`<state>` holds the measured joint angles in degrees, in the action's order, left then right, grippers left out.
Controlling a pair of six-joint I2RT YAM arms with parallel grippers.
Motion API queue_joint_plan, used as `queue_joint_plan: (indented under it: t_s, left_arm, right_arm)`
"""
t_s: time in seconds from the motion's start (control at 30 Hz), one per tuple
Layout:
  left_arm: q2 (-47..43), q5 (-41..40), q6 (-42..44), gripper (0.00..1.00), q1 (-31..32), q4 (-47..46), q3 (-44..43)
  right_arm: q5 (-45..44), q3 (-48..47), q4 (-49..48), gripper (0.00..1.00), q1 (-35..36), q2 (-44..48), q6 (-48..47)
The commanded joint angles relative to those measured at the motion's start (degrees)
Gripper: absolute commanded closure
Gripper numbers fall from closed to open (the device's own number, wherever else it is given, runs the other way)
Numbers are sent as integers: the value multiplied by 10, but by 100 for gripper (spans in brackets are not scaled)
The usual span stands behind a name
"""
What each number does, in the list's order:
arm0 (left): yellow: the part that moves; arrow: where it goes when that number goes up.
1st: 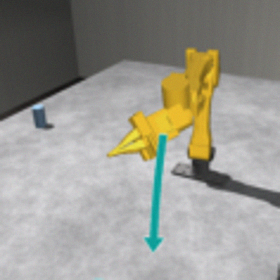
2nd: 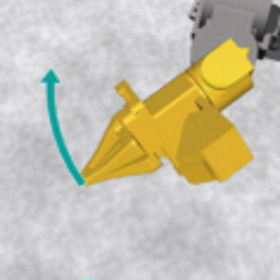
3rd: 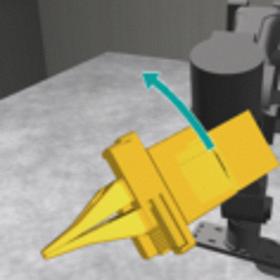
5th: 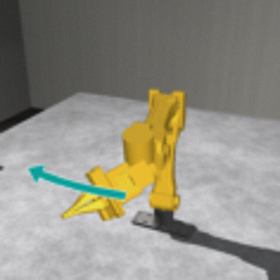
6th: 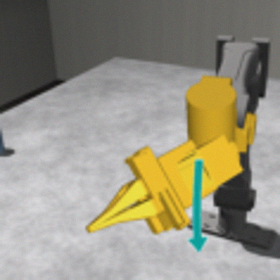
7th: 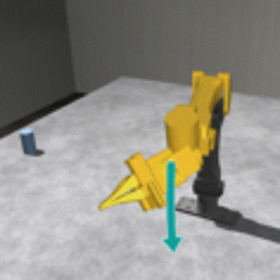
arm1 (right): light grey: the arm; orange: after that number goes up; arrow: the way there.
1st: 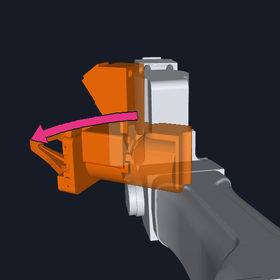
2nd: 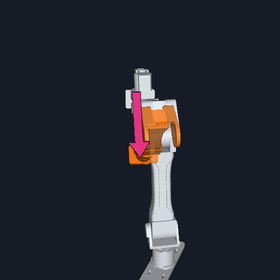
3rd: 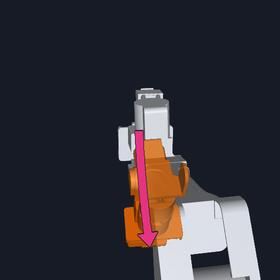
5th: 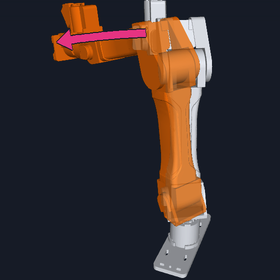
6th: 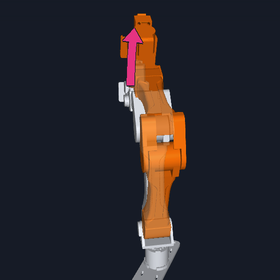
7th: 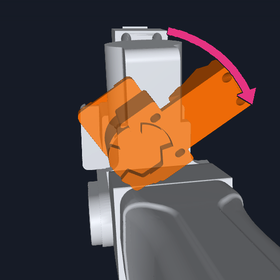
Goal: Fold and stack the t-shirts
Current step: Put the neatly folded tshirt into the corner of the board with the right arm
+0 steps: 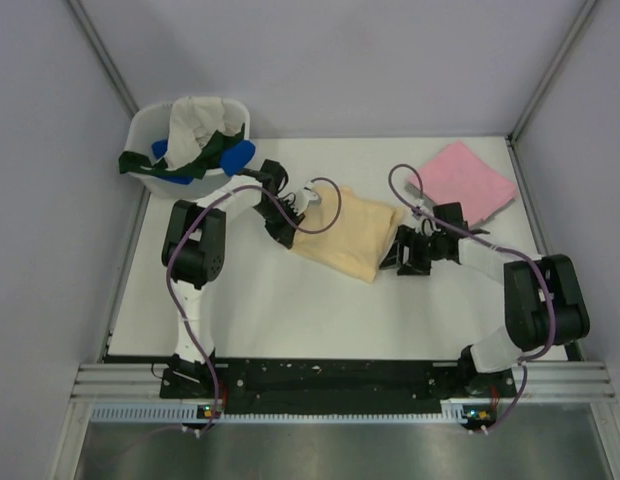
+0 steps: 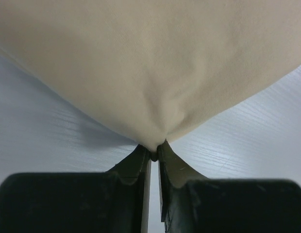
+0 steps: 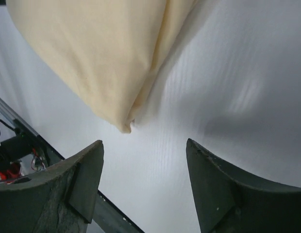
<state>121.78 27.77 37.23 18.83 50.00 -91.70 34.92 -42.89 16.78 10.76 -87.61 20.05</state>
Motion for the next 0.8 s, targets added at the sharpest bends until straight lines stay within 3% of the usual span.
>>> queue_joint_plan:
  t_s: [0.0,0.17,0.57,0.63,0.7,0.77]
  left_arm:
    - [-8,-28,8,86,-3,16,-7]
    - [-6,-32,-1,86,-3,10,-12]
    - [3,-44,-1,87,-4,1,-16]
    - [4,-45,0,87,-3,3,-20]
    - [6,-50,2,87,-3,5,-23]
    - [7,-55,2,87,-4,7,-26]
  right_arm:
    - [-60,-32,-102,29,-47,7,78]
    - [-114,-88,-218,27,-58,-83,170]
    - [-90,-222,-260,30,-42,-268,260]
    - [-86,-235,-261,38,-34,-273,259]
    - [-77,-244,-259,57,-32,-273,257]
    - [-78,-248,-255,68,-32,-271,250]
